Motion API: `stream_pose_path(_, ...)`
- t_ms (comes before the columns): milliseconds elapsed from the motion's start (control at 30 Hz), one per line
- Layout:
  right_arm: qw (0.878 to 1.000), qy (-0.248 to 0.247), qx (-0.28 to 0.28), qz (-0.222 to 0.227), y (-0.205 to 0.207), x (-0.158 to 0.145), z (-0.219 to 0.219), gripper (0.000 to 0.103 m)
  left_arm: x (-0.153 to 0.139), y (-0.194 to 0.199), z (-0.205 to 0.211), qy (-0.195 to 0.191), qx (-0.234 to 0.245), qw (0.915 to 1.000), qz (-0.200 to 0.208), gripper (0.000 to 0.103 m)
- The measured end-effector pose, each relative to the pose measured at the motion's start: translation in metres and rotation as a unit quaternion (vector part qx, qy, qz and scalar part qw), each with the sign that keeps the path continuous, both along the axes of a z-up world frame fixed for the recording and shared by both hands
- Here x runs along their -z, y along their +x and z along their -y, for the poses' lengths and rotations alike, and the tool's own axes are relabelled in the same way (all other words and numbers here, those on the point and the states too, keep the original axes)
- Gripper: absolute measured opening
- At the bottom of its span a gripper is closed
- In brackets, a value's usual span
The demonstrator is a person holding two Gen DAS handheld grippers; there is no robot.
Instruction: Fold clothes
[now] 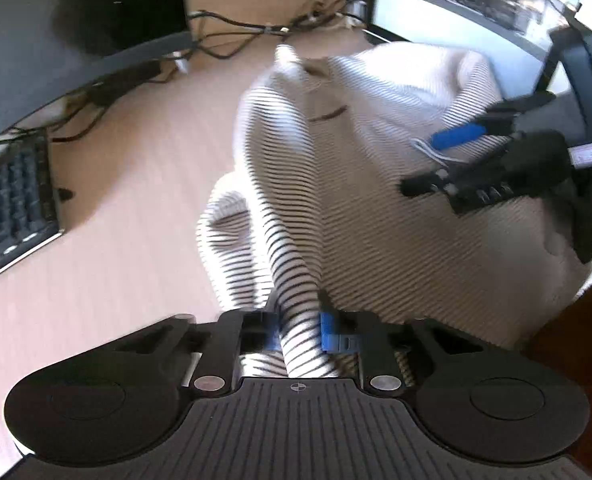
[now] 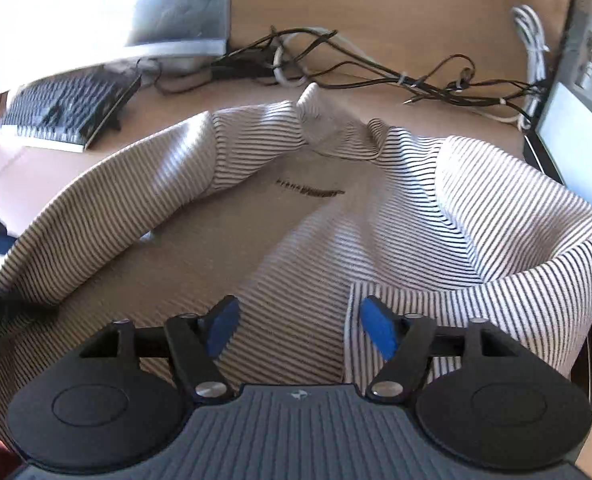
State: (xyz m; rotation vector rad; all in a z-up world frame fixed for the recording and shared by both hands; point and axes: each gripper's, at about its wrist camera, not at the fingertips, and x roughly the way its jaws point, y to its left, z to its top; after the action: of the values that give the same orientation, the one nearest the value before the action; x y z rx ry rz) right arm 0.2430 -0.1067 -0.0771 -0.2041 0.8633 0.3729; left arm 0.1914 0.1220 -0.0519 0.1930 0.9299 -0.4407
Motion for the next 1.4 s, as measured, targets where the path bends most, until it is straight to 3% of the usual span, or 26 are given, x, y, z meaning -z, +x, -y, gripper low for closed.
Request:
stream_pose_path(167, 1.000, 0.011, -0.001, -0.002, -0.003, 0.002, -0.002, 0.081, -0.026, 0.025, -0.055, 0.021, -0.096, 0.9928, 0.069, 0.015)
stream_pose_path(300, 1.000, 0.029, 0.001, 0.000, -0.005, -0.001, 0.001, 0.081, -0.049, 0.067, -0.081, 0.063, -0.152, 0.9777, 0.130, 0.013)
stream_pose_path(433, 0.999, 0.009, -0.001, 0.031, -0.014, -0.009, 0.003, 0.081, -0.059, 0.101, -0.105, 0.085, -0.217, 0.9580, 0.167, 0.013)
stream_pose_path(567, 0.998, -0.033, 0.001, 0.060, -0.023, -0.014, 0.012, 0.081, -0.065, 0.104, -0.132, 0.056, -0.277, 0.9453, 0.163, 0.015)
stream_pose_path(633, 0.997, -0.045, 0.009, 0.062, -0.028, -0.013, 0.020, 0.081, -0.067, 0.105, -0.145, 0.041, -0.304, 0.9382, 0.160, 0.025)
stream_pose_path(667, 0.997, -0.050, 0.016, 0.061, -0.029, -0.012, 0.024, 0.081, -0.067, 0.101, -0.142, 0.023, -0.295, 0.9425, 0.155, 0.030)
stream_pose_path(700, 0.996, -0.055, 0.024, 0.060, -0.030, -0.011, 0.028, 0.081, -0.067, 0.097, -0.136, 0.010, -0.280, 0.9479, 0.152, 0.042)
stream_pose_path(833, 0.991, -0.098, 0.068, 0.054, -0.027, 0.002, 0.039, 0.082, -0.051, 0.089, -0.074, -0.074, -0.185, 0.9729, 0.117, 0.070)
stream_pose_path(900, 0.992, -0.091, 0.078, 0.048, -0.022, 0.008, 0.045, 0.084, -0.034, 0.084, -0.041, -0.130, -0.136, 0.9791, 0.078, 0.081)
stream_pose_path(933, 0.992, -0.082, 0.081, 0.046, -0.020, 0.008, 0.046, 0.084, -0.023, 0.082, -0.024, -0.156, -0.118, 0.9792, 0.052, 0.082)
stream_pose_path(1033, 0.995, -0.057, 0.073, 0.045, -0.010, 0.008, 0.044, 0.056, 0.008, 0.074, 0.014, -0.200, -0.091, 0.9756, -0.008, 0.086)
stream_pose_path(1100, 0.995, -0.055, 0.072, 0.049, -0.001, 0.007, 0.037, 0.030, 0.022, 0.067, 0.026, -0.200, -0.092, 0.9751, -0.025, 0.089)
stream_pose_path(1200, 0.991, -0.069, 0.078, 0.079, 0.008, -0.002, 0.030, 0.008, 0.033, 0.057, 0.043, -0.194, -0.092, 0.9766, -0.015, 0.092)
stream_pose_path(1400, 0.979, -0.065, 0.124, 0.147, 0.017, -0.050, 0.057, 0.005, 0.029, 0.045, 0.031, -0.152, -0.117, 0.9815, -0.001, 0.090)
